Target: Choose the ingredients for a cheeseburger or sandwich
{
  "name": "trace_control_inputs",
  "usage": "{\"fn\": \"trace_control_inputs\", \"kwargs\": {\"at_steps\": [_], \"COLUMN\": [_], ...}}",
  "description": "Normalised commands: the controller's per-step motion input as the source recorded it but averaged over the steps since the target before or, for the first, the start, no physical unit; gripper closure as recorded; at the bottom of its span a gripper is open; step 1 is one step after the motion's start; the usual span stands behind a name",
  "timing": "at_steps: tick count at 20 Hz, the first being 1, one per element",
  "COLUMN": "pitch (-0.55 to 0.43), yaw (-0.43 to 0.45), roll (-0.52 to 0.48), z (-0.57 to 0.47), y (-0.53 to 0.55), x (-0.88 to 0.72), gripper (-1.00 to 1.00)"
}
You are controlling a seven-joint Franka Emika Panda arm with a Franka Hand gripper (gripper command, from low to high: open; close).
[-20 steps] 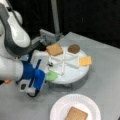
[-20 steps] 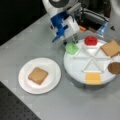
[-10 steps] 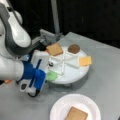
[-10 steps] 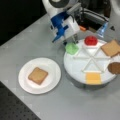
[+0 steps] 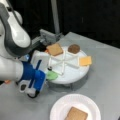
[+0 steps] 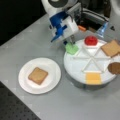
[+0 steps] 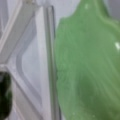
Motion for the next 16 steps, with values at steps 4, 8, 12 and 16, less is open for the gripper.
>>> {"fn": "trace_control_inputs", "kwargs": {"at_steps": [4, 8, 12, 16], "pitch": [0.0, 0.006, 0.037, 0.071], "yaw": [0.037, 0.02, 0.009, 0.003], "roll": [0.212, 0.202, 0.156, 0.12], "z": [-0.01, 0.0, 0.01, 0.08], "y": [-0.09, -0.08, -0.09, -0.1], "x": [0.21, 0.21, 0.22, 0.23], "gripper": [1.0, 1.0, 1.0, 1.0]}}
